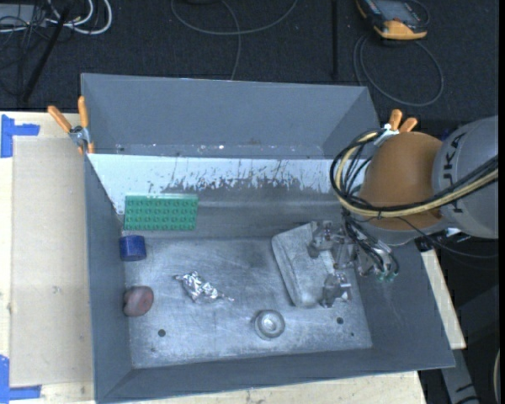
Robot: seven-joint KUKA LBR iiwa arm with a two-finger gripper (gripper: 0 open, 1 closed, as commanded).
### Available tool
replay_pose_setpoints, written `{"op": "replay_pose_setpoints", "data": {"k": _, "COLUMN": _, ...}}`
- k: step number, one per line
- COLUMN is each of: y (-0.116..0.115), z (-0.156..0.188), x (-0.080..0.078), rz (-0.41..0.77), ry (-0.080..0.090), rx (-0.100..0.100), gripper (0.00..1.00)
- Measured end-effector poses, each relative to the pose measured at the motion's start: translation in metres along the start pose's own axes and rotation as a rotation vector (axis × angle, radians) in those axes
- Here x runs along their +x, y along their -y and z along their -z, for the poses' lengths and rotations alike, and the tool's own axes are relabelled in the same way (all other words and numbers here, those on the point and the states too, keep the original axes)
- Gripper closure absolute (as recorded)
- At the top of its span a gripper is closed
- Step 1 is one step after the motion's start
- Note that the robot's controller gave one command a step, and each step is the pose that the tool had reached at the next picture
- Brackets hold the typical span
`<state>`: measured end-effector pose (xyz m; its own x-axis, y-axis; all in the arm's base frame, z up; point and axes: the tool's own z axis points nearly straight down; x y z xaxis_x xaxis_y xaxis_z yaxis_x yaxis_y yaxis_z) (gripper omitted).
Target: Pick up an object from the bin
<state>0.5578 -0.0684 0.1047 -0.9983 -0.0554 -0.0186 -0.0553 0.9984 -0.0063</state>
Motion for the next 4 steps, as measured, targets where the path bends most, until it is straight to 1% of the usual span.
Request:
{"op": "replay_pose_setpoints", "data": {"k": 1, "y": -0.113, "z": 0.011, "x": 0.078, "rz": -0.024, "ry": -0.024, "rx": -0.011, "gripper": 0.0}}
{"op": "replay_pose_setpoints", "data": {"k": 2, "y": -0.104, "z": -0.03, "x": 0.054, "rz": 0.284, "ry": -0.017, "rx": -0.009, "gripper": 0.0}}
{"op": "replay_pose_setpoints", "data": {"k": 3, "y": -0.105, "z": -0.029, "x": 0.054, "rz": 0.287, "ry": -0.015, "rx": -0.009, "gripper": 1.0}}
{"op": "replay_pose_setpoints", "data": {"k": 4, "y": -0.087, "z": 0.163, "x": 0.007, "rz": 0.406, "ry": -0.007, "rx": -0.008, "gripper": 1.0}}
